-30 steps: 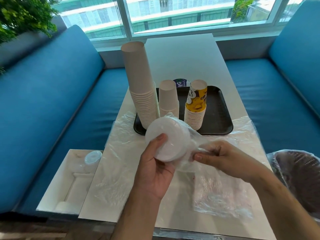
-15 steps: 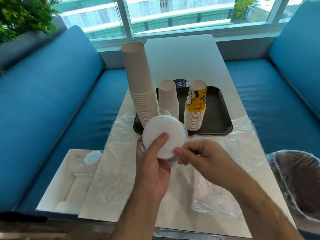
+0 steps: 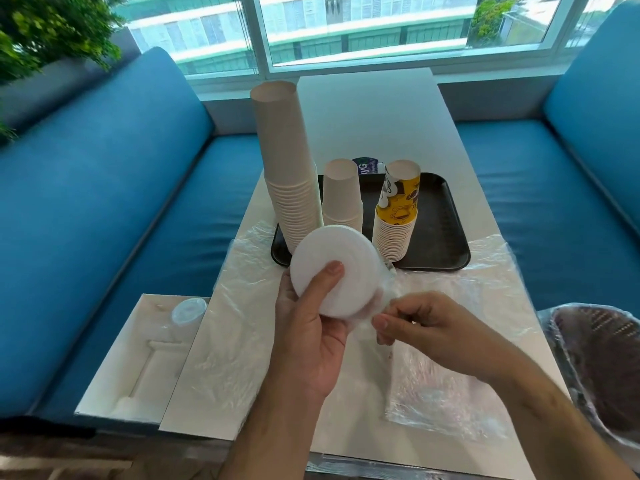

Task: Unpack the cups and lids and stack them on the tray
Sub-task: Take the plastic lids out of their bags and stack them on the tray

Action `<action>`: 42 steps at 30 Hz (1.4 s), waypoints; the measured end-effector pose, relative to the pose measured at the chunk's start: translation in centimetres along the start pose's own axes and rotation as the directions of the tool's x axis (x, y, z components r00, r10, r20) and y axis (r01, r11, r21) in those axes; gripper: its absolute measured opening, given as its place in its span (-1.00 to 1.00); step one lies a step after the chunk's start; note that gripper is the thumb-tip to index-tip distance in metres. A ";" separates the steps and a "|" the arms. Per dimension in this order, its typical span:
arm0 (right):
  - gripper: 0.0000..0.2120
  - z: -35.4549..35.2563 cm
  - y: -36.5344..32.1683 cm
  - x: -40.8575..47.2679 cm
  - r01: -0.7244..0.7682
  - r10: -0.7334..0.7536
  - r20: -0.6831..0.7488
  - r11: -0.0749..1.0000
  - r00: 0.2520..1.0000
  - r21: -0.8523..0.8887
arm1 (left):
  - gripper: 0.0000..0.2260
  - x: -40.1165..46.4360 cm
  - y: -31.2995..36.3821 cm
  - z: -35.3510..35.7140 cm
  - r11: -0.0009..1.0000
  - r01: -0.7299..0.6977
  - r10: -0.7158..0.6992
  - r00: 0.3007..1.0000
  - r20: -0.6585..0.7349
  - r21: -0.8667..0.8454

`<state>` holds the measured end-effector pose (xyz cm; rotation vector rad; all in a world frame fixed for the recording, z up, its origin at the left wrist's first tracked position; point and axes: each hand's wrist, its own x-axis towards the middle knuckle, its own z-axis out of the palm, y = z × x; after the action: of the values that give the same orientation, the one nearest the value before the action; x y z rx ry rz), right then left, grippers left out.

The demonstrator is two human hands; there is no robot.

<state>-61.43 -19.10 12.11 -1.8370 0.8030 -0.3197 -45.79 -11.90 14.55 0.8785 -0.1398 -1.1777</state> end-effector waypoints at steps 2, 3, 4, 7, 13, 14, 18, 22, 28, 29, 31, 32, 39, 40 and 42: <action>-0.70 -1.0 -0.1 0.0 -0.034 0.034 0.006 0.995 0.999 -0.097 | -0.37 0.1 -0.3 -0.2 0.990 -0.068 0.067 0.998 0.008 0.120; -0.71 -1.6 -0.3 0.0 -0.033 0.027 -0.052 0.992 0.998 -0.123 | -0.35 0.1 -0.4 -0.4 0.971 -0.116 0.116 0.993 0.015 0.211; -0.73 -2.2 -0.5 0.1 -0.021 -0.001 -0.147 0.989 0.989 -0.145 | -0.34 0.3 -0.6 -0.7 0.932 -0.168 0.170 0.985 0.023 0.321; -0.72 -2.8 -2.1 0.4 0.090 -0.186 -0.382 0.963 0.905 -0.255 | -0.36 0.4 -1.0 -1.4 0.747 -0.290 0.300 0.950 0.086 0.598; -0.60 -2.1 -3.4 1.3 0.245 -0.371 -0.269 0.881 0.889 -0.405 | -0.45 0.5 -1.3 -1.5 0.511 -0.402 0.389 0.897 0.213 0.760; -0.60 -2.1 -3.3 1.4 0.257 -0.382 -0.269 0.879 0.884 -0.401 | -0.44 0.5 -1.3 -1.5 0.476 -0.412 0.396 0.889 0.230 0.777; -0.60 -1.9 -2.9 1.5 0.303 -0.439 -0.304 0.863 0.846 -0.404 | -0.40 0.5 -0.8 -1.5 0.392 -0.436 0.396 0.875 0.279 0.810; -0.62 -1.5 -2.5 1.8 0.297 -0.462 -0.356 0.853 0.812 -0.430 | -0.34 0.4 -0.2 -0.7 0.354 -0.495 0.357 0.856 0.374 0.793; -0.65 -1.6 -2.0 2.2 0.294 -0.470 -0.392 0.854 0.791 -0.430 | -0.55 1.3 -0.4 -1.3 0.336 -0.462 0.251 0.884 0.394 0.821; -0.65 -1.7 -2.0 2.2 0.289 -0.462 -0.394 0.858 0.795 -0.425 | -0.56 1.5 -0.4 -1.4 0.345 -0.454 0.244 0.888 0.389 0.822; -0.67 -1.9 -2.0 2.3 0.273 -0.435 -0.395 0.873 0.809 -0.403 | -0.56 1.8 -0.4 -1.3 0.357 -0.443 0.233 0.895 0.381 0.822; -0.69 -2.0 -2.1 2.3 0.259 -0.410 -0.395 0.887 0.822 -0.381 | -0.55 1.9 -0.5 -1.3 0.359 -0.439 0.229 0.897 0.378 0.824; -0.77 -4.0 -2.4 2.8 0.130 -0.144 -0.355 0.990 0.924 -0.062 | -0.47 2.6 -0.3 -1.1 0.421 -0.389 0.156 0.921 0.357 0.819; -0.75 -4.4 -2.2 3.0 0.139 -0.108 -0.371 0.988 0.923 0.060 | -0.47 2.7 -0.3 -1.1 0.446 -0.382 0.159 0.924 0.348 0.809; -0.67 -4.9 -1.5 3.3 0.172 -0.016 -0.414 0.923 0.910 0.343 | -0.50 3.2 -0.2 -1.3 0.521 -0.360 0.183 0.933 0.311 0.774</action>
<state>-61.16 -24.53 14.95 -1.4653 0.8614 -0.8812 -43.93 -14.00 12.48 1.4991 -1.0425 -0.8537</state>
